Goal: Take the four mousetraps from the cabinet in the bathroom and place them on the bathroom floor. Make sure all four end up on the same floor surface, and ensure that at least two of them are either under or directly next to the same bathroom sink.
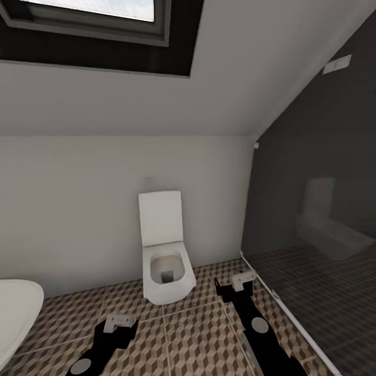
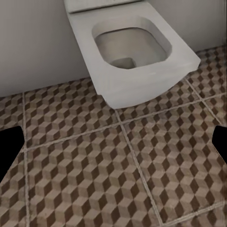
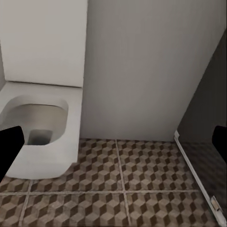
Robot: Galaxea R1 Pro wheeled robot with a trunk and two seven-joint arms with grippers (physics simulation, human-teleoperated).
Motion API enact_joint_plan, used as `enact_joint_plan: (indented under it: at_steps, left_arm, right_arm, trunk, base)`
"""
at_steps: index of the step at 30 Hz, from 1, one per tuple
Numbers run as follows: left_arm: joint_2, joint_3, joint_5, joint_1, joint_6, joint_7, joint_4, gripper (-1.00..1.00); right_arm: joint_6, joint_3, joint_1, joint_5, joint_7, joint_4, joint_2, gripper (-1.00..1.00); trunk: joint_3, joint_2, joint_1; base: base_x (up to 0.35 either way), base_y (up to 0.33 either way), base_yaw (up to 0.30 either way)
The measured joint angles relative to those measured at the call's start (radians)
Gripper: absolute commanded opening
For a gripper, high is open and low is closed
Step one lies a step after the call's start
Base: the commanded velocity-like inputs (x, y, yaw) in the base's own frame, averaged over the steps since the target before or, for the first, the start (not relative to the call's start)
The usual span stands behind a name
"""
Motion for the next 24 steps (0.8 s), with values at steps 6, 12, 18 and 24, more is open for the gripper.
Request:
enact_joint_plan:
  at_steps: [6,12,18,24]
  left_arm:
    - [0.0,0.0,0.0,0.0,0.0,0.0,-0.001,1.0]
    - [0.0,0.0,0.0,0.0,0.0,0.0,0.001,1.0]
    - [0.0,0.0,0.0,0.0,0.0,0.0,0.001,1.0]
    - [0.0,0.0,0.0,0.0,0.0,0.0,-0.001,1.0]
  right_arm:
    - [0.0,0.0,0.0,0.001,0.0,0.0,0.0,1.0]
    - [0.0,0.0,0.0,0.001,0.0,0.0,-0.001,1.0]
    - [0.0,0.0,0.0,0.001,0.0,0.0,-0.001,1.0]
    - [0.0,0.0,0.0,0.001,0.0,0.0,0.0,1.0]
  trunk:
    - [-0.003,0.0,0.0]
    - [-0.007,0.0,0.0]
    - [-0.012,0.0,0.0]
    - [-0.017,0.0,0.0]
  base:
    - [0.0,0.0,-0.255]
    - [0.0,0.0,-0.228]
    - [0.0,0.0,-0.216]
    - [0.0,0.0,-0.213]
